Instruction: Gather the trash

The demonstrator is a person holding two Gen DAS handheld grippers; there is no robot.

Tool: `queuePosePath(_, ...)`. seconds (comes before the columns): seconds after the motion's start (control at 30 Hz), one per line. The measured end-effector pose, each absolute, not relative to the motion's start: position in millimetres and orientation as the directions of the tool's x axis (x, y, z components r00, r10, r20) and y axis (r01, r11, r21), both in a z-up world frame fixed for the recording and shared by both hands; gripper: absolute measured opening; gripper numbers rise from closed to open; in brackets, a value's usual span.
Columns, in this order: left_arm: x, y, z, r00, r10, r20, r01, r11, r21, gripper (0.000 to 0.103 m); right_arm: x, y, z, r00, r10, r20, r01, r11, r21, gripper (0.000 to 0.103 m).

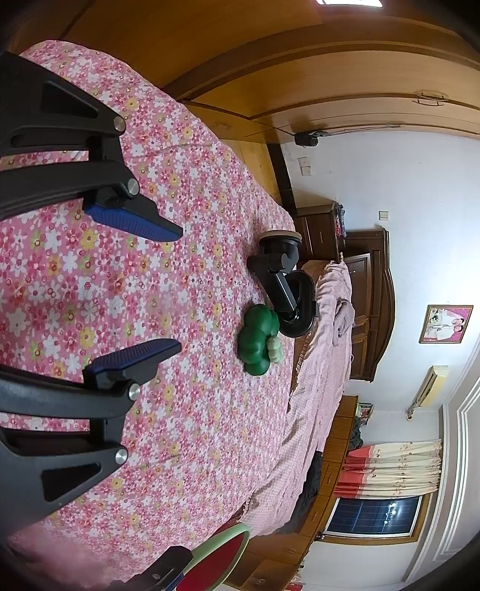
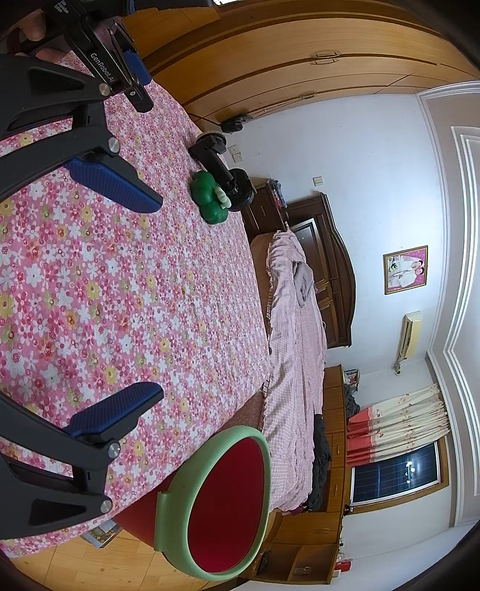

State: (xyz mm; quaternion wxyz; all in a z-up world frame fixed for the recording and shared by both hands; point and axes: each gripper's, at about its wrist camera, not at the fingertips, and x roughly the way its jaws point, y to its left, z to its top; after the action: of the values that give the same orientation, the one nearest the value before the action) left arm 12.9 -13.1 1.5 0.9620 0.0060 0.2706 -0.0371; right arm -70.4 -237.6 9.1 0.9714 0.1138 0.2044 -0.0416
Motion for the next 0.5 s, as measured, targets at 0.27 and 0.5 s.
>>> queuePosePath(0.27, 13.1, -13.1, 1.9, 0.852, -0.067, -0.519, 0.074, 0.997, -0.007, 0.055, -70.4, -237.7, 9.3, 0.913, -0.034, -0.407, 0.128, 0.970, 0.205, 0.095)
queuePosePath(0.5, 12.5, -13.1, 1.9, 0.852, -0.067, -0.518, 0.075, 0.997, -0.006, 0.055, -70.4, -237.8, 9.4, 0.912, -0.034, -0.408, 0.128, 0.970, 0.205, 0.095)
